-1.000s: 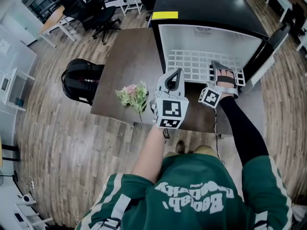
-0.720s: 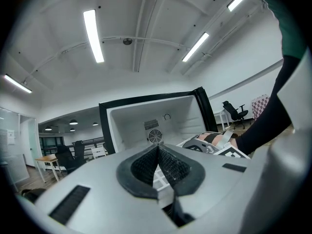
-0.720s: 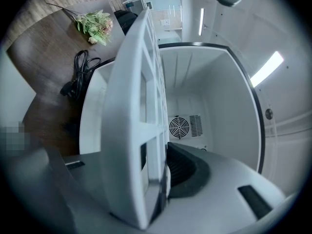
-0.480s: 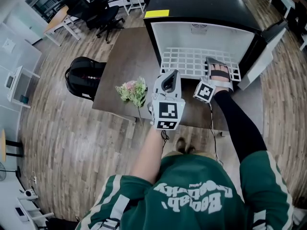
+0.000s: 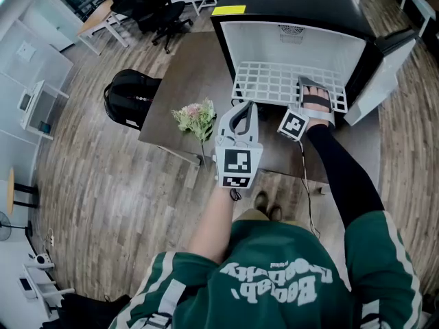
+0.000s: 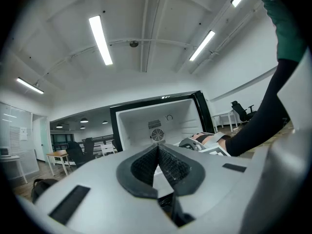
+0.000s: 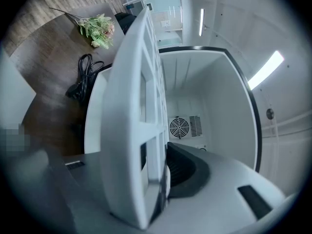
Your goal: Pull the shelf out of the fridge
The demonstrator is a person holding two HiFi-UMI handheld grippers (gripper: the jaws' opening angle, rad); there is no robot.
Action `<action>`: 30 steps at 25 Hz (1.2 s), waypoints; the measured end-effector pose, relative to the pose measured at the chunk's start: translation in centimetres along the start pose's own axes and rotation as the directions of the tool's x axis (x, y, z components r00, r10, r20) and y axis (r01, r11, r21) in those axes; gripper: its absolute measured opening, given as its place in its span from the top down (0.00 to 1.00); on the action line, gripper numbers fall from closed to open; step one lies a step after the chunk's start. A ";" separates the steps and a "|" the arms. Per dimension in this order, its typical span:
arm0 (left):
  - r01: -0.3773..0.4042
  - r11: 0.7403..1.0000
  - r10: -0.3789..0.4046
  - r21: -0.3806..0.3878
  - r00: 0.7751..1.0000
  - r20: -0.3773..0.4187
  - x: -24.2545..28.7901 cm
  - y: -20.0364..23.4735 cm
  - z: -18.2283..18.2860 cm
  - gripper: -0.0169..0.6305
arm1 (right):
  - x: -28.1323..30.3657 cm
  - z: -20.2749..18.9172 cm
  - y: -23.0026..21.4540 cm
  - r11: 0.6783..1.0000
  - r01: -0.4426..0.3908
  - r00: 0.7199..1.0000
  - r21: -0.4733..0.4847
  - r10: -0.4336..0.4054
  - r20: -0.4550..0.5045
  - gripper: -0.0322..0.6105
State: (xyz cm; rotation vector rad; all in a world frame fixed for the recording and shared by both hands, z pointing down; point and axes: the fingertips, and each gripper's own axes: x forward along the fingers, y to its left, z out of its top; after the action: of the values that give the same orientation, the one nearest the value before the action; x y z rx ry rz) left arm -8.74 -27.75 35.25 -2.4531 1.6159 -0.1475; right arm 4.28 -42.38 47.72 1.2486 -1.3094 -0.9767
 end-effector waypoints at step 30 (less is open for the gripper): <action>0.065 0.998 -0.065 -0.004 0.998 -0.003 -4.4 0.7 -1.4 0.95 | -10.1 -2.4 1.3 0.997 0.007 0.999 0.083 -0.003 -0.047 0.73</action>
State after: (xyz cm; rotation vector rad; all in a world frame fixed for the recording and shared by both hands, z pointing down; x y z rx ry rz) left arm -11.37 -24.15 36.60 -2.5108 1.5397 -0.1574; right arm 5.73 -32.05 47.95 1.3308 -1.3226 -0.8995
